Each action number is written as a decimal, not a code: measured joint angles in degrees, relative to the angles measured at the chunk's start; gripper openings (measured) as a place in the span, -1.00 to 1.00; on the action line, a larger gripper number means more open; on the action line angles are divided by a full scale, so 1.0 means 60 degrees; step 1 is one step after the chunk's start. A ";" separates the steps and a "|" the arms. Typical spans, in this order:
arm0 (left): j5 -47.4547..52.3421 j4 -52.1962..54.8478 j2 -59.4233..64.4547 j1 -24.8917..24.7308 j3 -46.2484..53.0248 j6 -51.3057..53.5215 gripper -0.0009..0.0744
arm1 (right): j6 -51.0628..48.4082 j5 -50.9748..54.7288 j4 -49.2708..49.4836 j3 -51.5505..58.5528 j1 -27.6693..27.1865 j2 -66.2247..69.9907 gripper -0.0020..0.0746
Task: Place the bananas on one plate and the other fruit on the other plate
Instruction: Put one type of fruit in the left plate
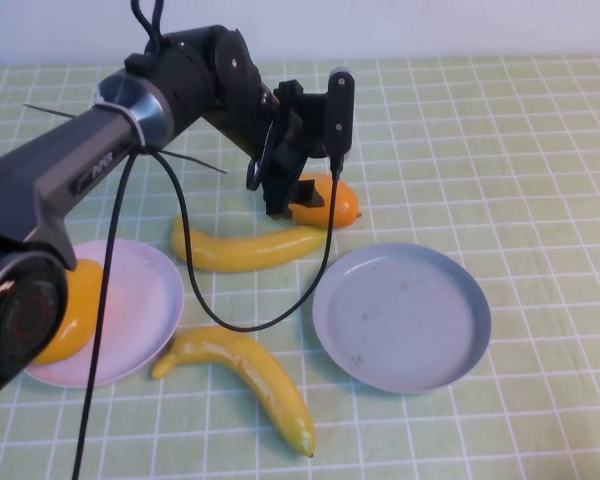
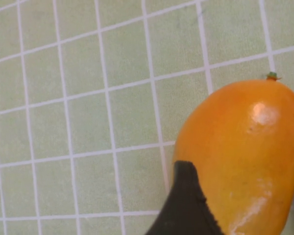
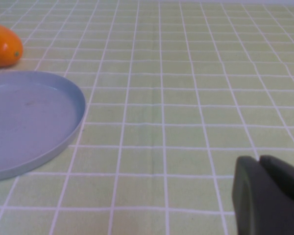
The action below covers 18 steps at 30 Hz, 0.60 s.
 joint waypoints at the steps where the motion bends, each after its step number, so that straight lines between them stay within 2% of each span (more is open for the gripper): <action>1: -0.0051 0.0000 0.0064 0.0000 0.0000 0.0017 0.26 | 0.0000 0.0000 0.0000 0.0000 0.0000 0.0000 -0.99; 18: -0.1081 -0.0034 0.0745 0.0138 -0.0006 0.0146 0.26 | 0.0000 0.0000 0.0000 0.0000 0.0000 0.0000 -0.99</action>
